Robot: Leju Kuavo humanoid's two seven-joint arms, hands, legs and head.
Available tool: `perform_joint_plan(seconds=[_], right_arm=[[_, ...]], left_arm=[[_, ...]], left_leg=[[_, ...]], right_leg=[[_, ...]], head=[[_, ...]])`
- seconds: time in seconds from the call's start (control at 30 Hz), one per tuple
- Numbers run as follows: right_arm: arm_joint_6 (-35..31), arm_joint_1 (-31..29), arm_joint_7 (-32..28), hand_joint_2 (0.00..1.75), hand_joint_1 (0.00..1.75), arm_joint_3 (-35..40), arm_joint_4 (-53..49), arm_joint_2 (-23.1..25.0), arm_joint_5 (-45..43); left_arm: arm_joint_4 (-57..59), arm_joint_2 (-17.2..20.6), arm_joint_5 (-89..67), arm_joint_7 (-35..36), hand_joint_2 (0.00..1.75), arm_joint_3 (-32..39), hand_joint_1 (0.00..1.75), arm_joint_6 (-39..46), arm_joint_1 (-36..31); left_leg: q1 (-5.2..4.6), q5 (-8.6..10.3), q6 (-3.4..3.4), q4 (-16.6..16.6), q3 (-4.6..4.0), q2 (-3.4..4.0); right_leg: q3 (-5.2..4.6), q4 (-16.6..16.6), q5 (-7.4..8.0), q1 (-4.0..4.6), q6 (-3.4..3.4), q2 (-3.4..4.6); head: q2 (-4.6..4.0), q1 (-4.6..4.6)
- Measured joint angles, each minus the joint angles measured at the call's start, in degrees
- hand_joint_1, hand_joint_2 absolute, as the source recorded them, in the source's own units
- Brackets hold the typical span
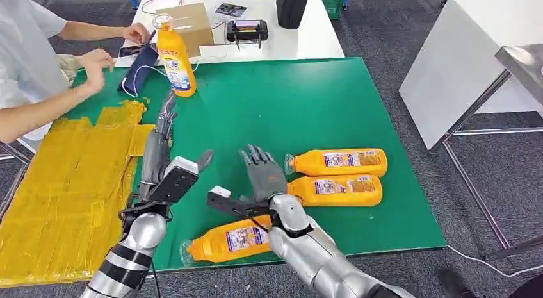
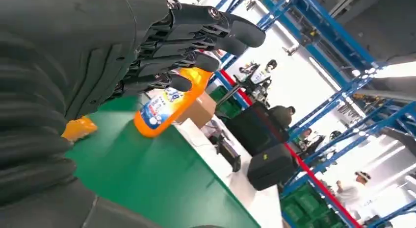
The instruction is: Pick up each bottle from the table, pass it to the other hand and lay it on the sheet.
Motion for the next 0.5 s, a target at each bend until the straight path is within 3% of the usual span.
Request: perform_joint_plan(seconds=[0.27, 0.4, 0.5], right_arm=[[-5.1, 5.8, 4.0, 1.75, 0.0, 4.0, -20.0, -2.1, 20.7], [-6.5, 7.3, 4.8, 1.75, 0.0, 5.1, -24.3, -2.7, 23.9], [-9.7, 6.2, 12.0, 1.75, 0.0, 7.7, -26.6, -4.5, 26.1]], left_arm=[[-2.8, -0.5, -1.8, 0.0, 1.75, 2.6, 0.0, -0.6, 3.2], [-3.7, -0.6, -2.1, 0.0, 1.75, 3.1, 0.0, -0.6, 3.9], [-3.8, -0.7, -2.1, 0.0, 1.75, 3.5, 0.0, -0.6, 4.1]], left_leg=[[0.0, -0.01, 0.0, 0.0, -0.09, -0.02], [0.0, -0.01, 0.0, 0.0, -0.09, -0.04], [-0.01, 0.0, 0.0, 0.0, -0.1, -0.04]], right_leg=[[-0.06, 0.0, -0.04, 0.0, 0.02, 0.0], [-0.05, 0.0, -0.03, 0.0, 0.02, 0.0], [-0.03, 0.0, 0.0, 0.0, 0.06, 0.0]], head=[[0.0, 0.02], [0.0, 0.02], [0.0, 0.02]])
